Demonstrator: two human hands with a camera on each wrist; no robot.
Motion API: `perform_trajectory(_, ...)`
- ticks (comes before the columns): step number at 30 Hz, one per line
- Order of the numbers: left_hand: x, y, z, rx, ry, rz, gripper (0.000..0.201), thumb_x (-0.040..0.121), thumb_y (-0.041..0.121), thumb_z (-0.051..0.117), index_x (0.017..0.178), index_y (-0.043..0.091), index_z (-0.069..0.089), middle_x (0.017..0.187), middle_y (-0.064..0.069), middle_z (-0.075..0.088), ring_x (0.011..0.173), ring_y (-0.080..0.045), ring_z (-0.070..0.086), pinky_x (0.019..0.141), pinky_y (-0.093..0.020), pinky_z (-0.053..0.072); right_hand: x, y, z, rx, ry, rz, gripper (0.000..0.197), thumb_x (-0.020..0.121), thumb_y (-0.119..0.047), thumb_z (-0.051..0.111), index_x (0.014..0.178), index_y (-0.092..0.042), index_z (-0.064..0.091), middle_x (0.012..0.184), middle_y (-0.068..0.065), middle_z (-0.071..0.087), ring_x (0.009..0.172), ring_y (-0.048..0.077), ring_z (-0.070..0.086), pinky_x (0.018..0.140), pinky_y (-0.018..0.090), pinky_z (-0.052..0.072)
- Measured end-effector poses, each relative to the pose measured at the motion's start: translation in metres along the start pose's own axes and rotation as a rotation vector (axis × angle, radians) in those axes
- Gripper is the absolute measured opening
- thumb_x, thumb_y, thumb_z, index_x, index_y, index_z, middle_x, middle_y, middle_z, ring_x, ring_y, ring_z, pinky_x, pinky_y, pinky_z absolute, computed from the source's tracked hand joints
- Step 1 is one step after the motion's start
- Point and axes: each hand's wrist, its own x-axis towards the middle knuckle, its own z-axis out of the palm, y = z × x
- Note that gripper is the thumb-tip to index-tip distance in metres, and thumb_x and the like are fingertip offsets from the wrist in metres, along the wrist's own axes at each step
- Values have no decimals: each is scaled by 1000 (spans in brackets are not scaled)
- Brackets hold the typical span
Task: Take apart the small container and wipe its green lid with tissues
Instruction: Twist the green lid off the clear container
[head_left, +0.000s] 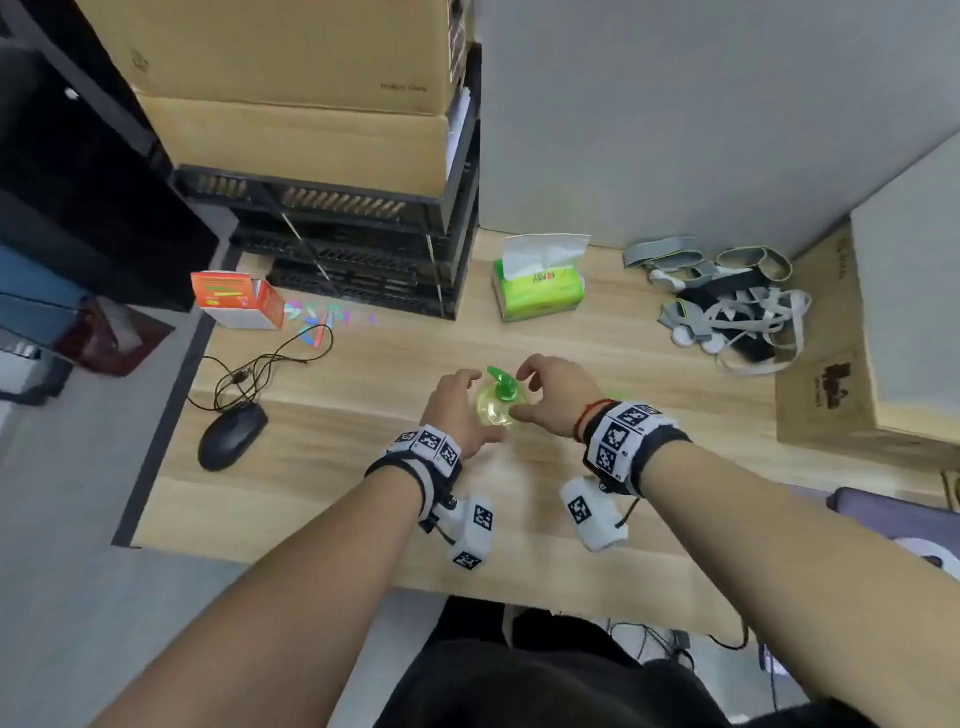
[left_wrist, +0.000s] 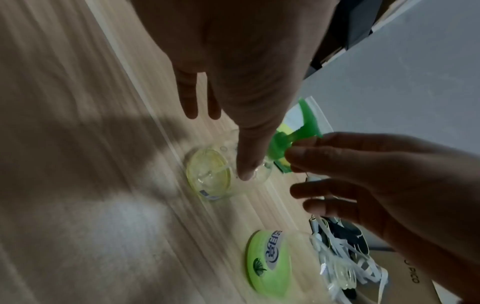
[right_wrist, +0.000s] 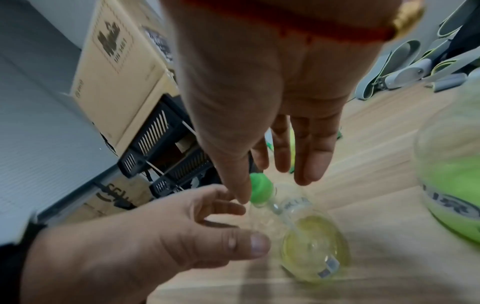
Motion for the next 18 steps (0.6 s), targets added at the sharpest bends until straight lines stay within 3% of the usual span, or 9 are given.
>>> perform_trajectory(5,22,-1,9,11,-69,67,89,53,28,88,133,27,49,129,-5,50,118,-24,52,98,-34,46,19,-8,13,-89,38,18,45,70,-38,78,104,-15,62,101,9,67,94,27,62,73,29,45)
perform_trajectory(11,31,4,16,-6,-4,88,58,58,18,83,111,25,61,115,-3,57,103,-23,57,84,-33,48,26,-18,18,-241,59,6,39,75,-40,70,98,-9,62,93,14,68,86,33,64,68,34,48)
perform_trajectory(18,31,4,18,-9,31,45,52,60,19,85,107,25,63,97,11,51,84,-14,49,71,-22,35,26,-21,11,-410,18,-179,34,88,-36,63,102,-5,63,100,14,67,91,32,63,75,35,44)
